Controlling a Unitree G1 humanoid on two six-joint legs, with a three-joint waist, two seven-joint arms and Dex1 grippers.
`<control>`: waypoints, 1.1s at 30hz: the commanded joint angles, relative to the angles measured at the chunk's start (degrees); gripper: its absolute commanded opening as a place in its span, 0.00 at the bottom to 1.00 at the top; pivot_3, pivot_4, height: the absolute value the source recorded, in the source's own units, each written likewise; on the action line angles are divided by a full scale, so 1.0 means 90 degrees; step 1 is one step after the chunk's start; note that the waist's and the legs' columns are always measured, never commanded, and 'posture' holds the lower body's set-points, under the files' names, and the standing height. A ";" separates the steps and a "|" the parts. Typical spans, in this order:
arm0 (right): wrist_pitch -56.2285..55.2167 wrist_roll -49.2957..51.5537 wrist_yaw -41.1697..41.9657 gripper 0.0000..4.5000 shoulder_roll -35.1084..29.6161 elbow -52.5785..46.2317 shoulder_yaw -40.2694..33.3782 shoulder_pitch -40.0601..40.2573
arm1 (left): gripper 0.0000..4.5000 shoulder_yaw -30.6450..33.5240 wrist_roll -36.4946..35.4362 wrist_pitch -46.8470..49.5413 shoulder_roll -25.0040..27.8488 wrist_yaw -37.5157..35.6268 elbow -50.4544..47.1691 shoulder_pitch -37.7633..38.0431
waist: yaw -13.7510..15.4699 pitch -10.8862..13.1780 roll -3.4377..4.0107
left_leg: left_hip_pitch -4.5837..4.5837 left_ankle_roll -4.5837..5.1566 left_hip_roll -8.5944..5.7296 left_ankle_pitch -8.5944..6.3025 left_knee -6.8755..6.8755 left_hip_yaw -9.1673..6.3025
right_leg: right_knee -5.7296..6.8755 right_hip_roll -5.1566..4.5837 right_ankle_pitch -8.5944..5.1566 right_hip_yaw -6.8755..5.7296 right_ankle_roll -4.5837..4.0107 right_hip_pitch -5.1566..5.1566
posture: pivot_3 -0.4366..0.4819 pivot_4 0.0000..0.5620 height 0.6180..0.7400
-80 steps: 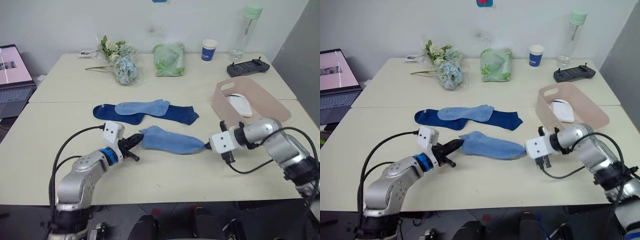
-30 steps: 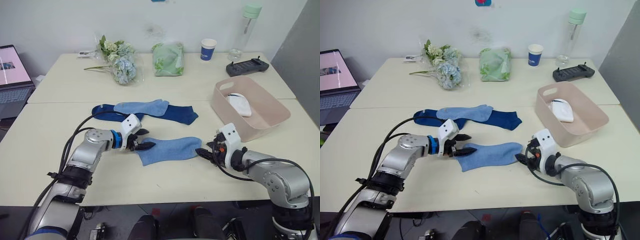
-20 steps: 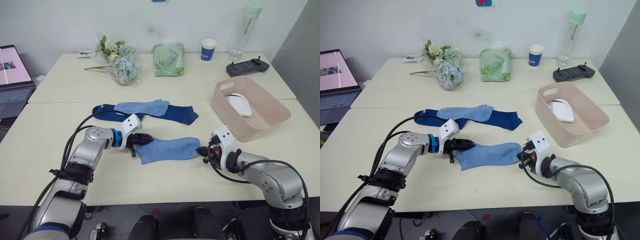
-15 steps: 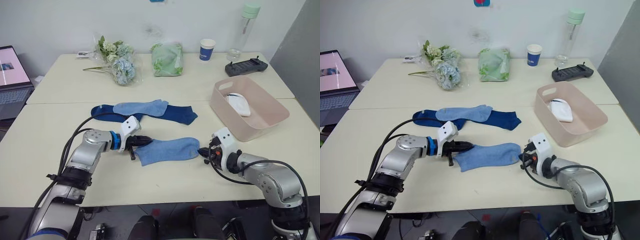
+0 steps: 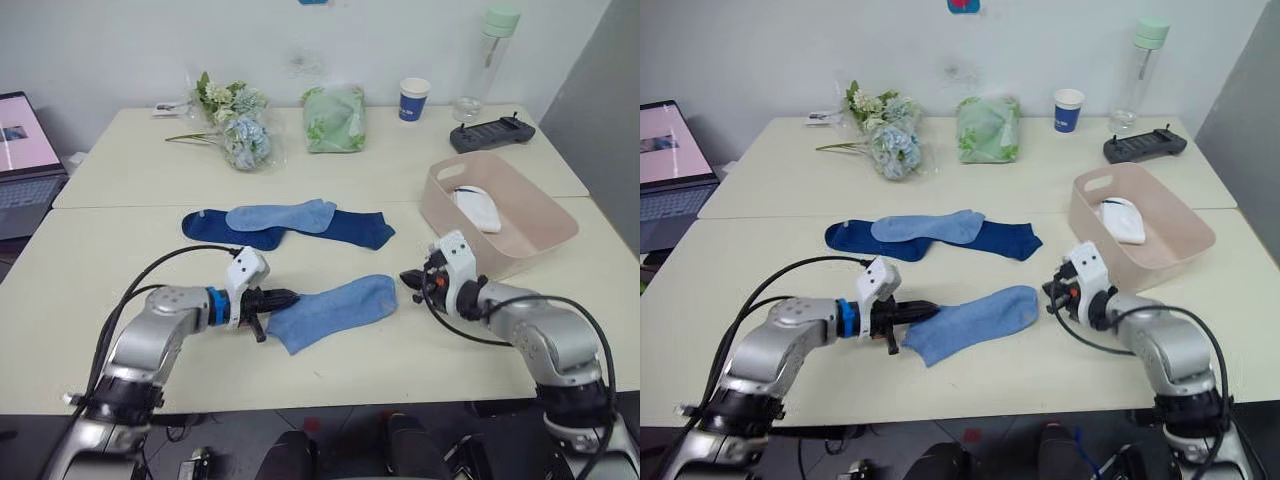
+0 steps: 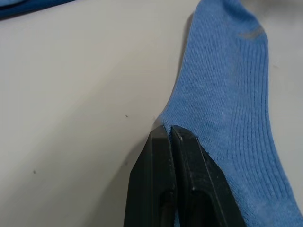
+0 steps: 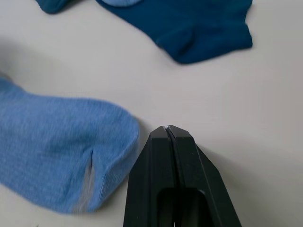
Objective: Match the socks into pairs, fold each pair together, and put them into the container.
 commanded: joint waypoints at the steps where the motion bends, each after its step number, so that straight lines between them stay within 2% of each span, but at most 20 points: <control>1: -0.0311 -0.0128 0.0273 0.00 -0.0168 0.0281 0.0018 -0.0337 | 0.01 0.0238 -0.0245 0.0330 -0.0040 0.0544 -0.1032 0.0451 | 0.0016 0.0000 0.0000 | 0.0000 0.0000 0.0000 0.0000 0.0000 0.0001 | -0.0001 0.0001 0.0000 0.0000 0.0000 0.0000 | 0.48 0.27 1.00; 2: -0.0248 -0.0048 0.0378 0.00 -0.0216 0.0264 -0.0019 -0.0360 | 0.01 0.0260 -0.0250 0.0367 -0.0060 0.0684 -0.1174 0.0567 | 0.0040 0.0000 0.0000 | 0.0000 0.0000 -0.0001 0.0000 -0.0001 0.0001 | 0.0000 0.0000 0.0000 0.0000 0.0000 0.0000 | 0.48 0.27 1.00; 5: 0.0003 0.0114 0.0460 0.13 -0.0338 -0.0102 -0.0139 -0.0210 | 0.00 0.0377 -0.0381 0.0542 -0.0195 0.1082 -0.1388 0.0729 | 0.0084 0.0000 0.0000 | -0.0002 0.0000 -0.0002 0.0000 0.0000 -0.0003 | -0.0004 -0.0004 0.0000 -0.0003 0.0000 0.0006 | 0.48 0.27 1.00; 10: 0.0494 0.0399 0.0416 0.50 -0.0441 -0.0887 -0.0230 0.0234 | 0.00 0.0317 -0.0550 0.0664 -0.0324 0.1411 -0.1704 0.1012 | 0.0093 0.0000 0.0000 | -0.0002 0.0001 -0.0006 0.0000 0.0000 0.0001 | -0.0007 -0.0006 0.0000 0.0000 0.0000 0.0005 | 0.48 0.27 1.00; 16: 0.0988 0.0567 -0.0046 0.50 -0.0108 -0.1356 -0.0358 0.0566 | 0.00 0.0241 -0.0615 0.0623 -0.0326 0.1561 -0.1715 0.1054 | 0.0063 0.0000 0.0000 | 0.0002 0.0000 -0.0007 0.0000 -0.0001 0.0002 | -0.0001 -0.0001 0.0000 -0.0002 -0.0001 0.0006 | 0.48 0.27 1.00; 22: 0.0910 0.0376 -0.0259 0.50 0.0028 -0.1624 0.0112 0.1048 | 0.00 0.0172 -0.0613 0.0583 -0.0241 0.1505 -0.1572 0.0873 | 0.0057 0.0000 0.0000 | 0.0001 0.0000 -0.0009 0.0000 -0.0002 0.0002 | -0.0005 -0.0002 0.0000 -0.0001 -0.0001 0.0006 | 0.48 0.27 1.00; 25: 0.0829 0.0339 -0.0420 0.37 0.0202 -0.1503 0.0064 0.1020 | 0.00 0.0189 -0.0649 0.0599 -0.0211 0.1505 -0.1522 0.0798 | 0.0055 0.0000 0.0000 | 0.0003 -0.0001 -0.0010 0.0000 -0.0001 0.0003 | -0.0004 -0.0002 0.0000 -0.0001 -0.0001 0.0008 | 0.48 0.27 1.00; 30: 0.0784 0.0365 -0.0504 0.00 0.0387 -0.1379 -0.0014 0.0889 | 0.00 0.0159 -0.0696 0.0602 -0.0170 0.1497 -0.1530 0.0805 | 0.0046 0.0000 0.0000 | 0.0004 -0.0001 -0.0011 0.0000 -0.0002 0.0003 | -0.0004 0.0002 0.0000 -0.0002 -0.0001 0.0006 | 0.48 0.27 1.00; 33: 0.0775 0.0371 -0.0495 0.00 0.0364 -0.1345 -0.0063 0.0820 | 0.00 0.0199 -0.0715 0.0614 -0.0159 0.1548 -0.1552 0.0885 | 0.0045 0.0000 0.0000 | 0.0003 -0.0001 -0.0011 0.0000 -0.0002 0.0001 | -0.0004 0.0002 0.0000 -0.0003 -0.0001 0.0006 | 0.48 0.27 1.00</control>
